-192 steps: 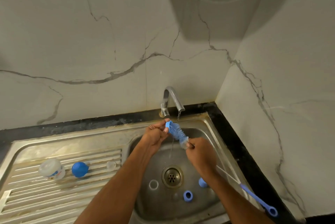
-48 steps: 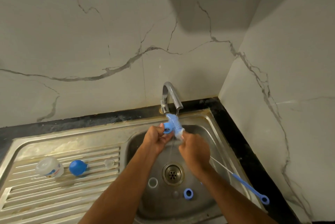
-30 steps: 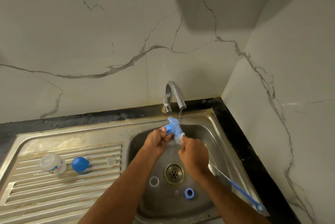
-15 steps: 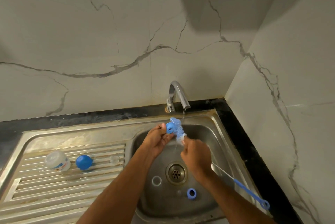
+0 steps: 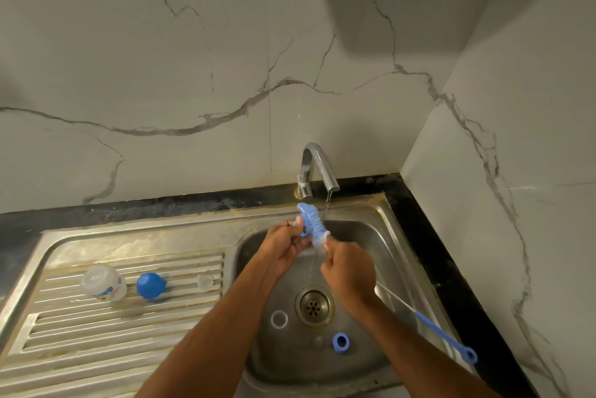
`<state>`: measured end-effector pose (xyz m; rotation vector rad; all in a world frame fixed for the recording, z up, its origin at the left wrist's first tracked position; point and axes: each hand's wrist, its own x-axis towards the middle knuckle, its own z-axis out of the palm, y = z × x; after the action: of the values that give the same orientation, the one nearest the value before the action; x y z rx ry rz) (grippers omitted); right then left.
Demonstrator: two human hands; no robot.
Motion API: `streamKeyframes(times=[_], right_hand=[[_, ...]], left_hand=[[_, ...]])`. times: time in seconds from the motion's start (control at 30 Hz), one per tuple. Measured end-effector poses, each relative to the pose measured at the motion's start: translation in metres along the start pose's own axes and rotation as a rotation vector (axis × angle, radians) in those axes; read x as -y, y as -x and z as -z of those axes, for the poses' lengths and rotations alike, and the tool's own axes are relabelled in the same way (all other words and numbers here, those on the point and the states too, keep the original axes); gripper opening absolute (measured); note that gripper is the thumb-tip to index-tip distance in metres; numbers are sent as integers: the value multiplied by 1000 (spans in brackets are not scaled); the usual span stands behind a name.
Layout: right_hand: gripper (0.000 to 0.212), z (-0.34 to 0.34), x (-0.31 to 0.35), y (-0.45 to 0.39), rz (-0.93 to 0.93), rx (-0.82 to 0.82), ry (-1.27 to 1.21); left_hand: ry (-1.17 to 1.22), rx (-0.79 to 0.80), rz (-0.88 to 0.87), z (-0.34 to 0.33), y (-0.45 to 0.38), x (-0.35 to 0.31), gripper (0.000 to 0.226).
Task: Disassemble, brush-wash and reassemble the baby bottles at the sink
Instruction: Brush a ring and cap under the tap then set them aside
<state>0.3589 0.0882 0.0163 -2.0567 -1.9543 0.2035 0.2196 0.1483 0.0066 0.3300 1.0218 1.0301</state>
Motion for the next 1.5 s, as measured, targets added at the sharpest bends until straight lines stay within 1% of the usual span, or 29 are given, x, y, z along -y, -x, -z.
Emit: streamKeyframes(times=[0.07, 0.13, 0.2, 0.3, 0.43, 0.57, 0.67, 0.83, 0.9, 1.0, 1.03, 1.07, 1.13, 1.17, 1.2, 1.27, 1.3, 1.33, 1.4, 1.43, 1.5], right_hand=[[15, -2, 0, 2, 50, -1, 7], [11, -3, -4, 1, -8, -6, 6], [9, -5, -5, 3, -9, 0, -6], [12, -10, -2, 8, 91, -3, -40], [4, -6, -2, 4, -51, -20, -32], [7, -9, -8, 9, 15, -24, -49], [3, -10, -12, 8, -47, -11, -59], [13, -15, -2, 19, 7, -62, -98], [24, -18, -5, 22, 31, -37, -85], [47, -23, -7, 25, 152, -20, 21], [49, -22, -8, 25, 167, -28, 50], [46, -20, -9, 22, 148, -34, 52], [32, -13, -12, 15, 30, -41, 7], [29, -11, -13, 13, -1, -38, 0], [30, -11, -14, 13, 32, -28, 15], [41, -15, -15, 20, 159, 32, 54], [45, -17, -17, 23, 185, 45, 55], [46, -17, -19, 22, 160, 45, 40], [40, -14, -20, 15, 69, 10, 12], [37, -13, -19, 12, 52, 21, 14], [38, -13, -13, 15, 126, 55, 37]], left_hand=[[-5, -11, -1, 5, -4, -1, 17], [-4, -15, 10, 7, -3, -1, 8], [-22, -32, 8, 8, -4, 0, 15], [-66, -61, 9, 12, -7, 0, 25], [-75, -77, 1, 11, -8, 3, 26], [-17, -84, 12, 14, -8, -4, 22], [-10, -91, 47, 13, -4, -5, 31], [9, -124, 123, 2, -3, -3, 27], [-27, -118, 156, -1, -1, -2, 30], [-61, -76, 199, -2, 1, -2, 37], [-48, -71, 207, -3, 2, -1, 36], [-30, -75, 212, -5, 2, -1, 33], [0, -103, 215, -7, 2, -1, 23], [6, -107, 216, -8, 2, -2, 20], [8, -107, 214, -10, 1, -3, 19], [16, -108, 217, -12, -2, -6, 18], [26, -117, 225, -13, -2, -6, 17], [16, -122, 225, -14, -2, -5, 17], [-18, -128, 207, -18, -2, 0, 16], [-11, -131, 205, -19, -2, 2, 18], [1, -148, 217, -18, -6, 1, 19]])
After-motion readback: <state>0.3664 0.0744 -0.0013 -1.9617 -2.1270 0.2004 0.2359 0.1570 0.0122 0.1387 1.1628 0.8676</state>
